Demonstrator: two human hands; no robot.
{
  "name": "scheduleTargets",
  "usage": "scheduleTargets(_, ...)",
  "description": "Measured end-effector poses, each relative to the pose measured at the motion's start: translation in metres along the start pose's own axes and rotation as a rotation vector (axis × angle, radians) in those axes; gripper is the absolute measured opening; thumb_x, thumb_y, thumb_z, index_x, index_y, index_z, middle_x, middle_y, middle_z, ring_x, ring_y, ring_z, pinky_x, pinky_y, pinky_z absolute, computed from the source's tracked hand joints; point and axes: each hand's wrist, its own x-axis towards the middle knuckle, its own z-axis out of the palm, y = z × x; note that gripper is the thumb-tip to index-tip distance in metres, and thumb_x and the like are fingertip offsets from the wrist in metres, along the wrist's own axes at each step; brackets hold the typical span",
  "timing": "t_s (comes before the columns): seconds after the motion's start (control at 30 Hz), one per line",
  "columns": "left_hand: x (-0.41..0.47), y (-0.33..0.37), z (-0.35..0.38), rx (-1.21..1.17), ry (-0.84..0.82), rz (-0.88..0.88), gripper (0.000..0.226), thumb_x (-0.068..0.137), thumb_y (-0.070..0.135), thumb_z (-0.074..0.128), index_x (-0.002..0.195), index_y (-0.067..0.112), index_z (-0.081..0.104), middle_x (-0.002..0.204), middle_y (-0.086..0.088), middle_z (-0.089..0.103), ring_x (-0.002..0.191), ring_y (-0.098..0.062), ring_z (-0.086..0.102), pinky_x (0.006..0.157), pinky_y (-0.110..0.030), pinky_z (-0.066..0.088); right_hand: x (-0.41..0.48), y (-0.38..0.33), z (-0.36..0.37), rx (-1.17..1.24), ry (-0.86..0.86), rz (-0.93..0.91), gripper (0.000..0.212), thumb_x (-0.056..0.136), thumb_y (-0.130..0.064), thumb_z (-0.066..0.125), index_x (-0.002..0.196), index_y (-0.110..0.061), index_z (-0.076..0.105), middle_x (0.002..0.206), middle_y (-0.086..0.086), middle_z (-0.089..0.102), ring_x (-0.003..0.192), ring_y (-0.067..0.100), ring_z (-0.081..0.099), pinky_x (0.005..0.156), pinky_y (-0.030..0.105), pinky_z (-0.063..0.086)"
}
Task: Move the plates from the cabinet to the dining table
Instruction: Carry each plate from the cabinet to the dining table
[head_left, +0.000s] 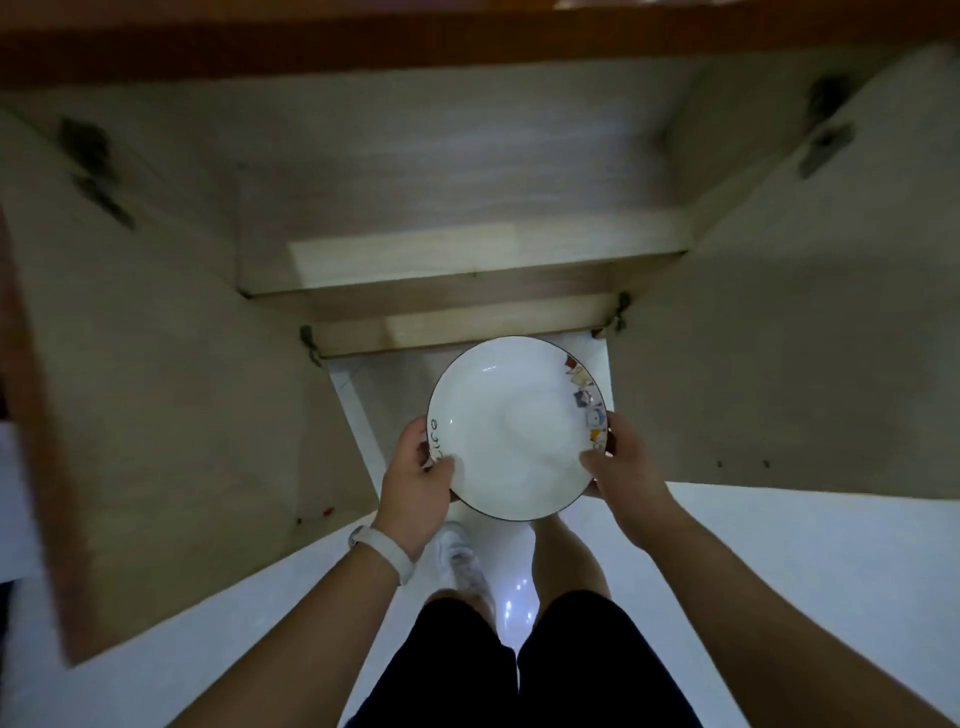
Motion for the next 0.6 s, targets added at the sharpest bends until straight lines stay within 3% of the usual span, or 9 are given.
scheduleTargets(0.17,-0.081,0.059,-0.004,0.071,-0.136,0.096,0.049,0.081,0.002,0.056,0.110,0.041,0.063,0.105,0.006,0.072,0.096,-0.024,0.068,0.077,-0.050,0.059,-0.104,-0.031,-0.026,0.096,0.023,-0.043,0.048,0.085,0.007,0.043,0.112,-0.028,0.063,0.107,0.003,0.071,0.100,0.026,0.067,0.071,0.040,0.061)
scheduleTargets(0.37,-0.141,0.103,0.025,0.074,-0.294,0.206,0.058,0.087,-0.015,0.047,0.115,0.035,0.057,0.109,0.004,0.069,0.085,-0.011,0.068,0.063,-0.035,0.058,-0.183,-0.038,-0.066,0.180,0.149,-0.086,0.044,0.087,0.006,0.044,0.111,-0.026,0.062,0.106,0.000,0.072,0.099,0.025,0.067,0.074,0.040,0.060)
scheduleTargets(0.6,-0.208,0.115,0.081,0.085,-0.454,0.246,0.056,0.086,-0.015,0.046,0.117,0.031,0.059,0.107,0.003,0.070,0.086,-0.016,0.067,0.055,-0.030,0.055,-0.259,-0.024,-0.123,0.282,0.257,-0.186,0.052,0.085,0.008,0.038,0.113,-0.028,0.064,0.104,-0.004,0.074,0.097,0.020,0.069,0.070,0.035,0.059)
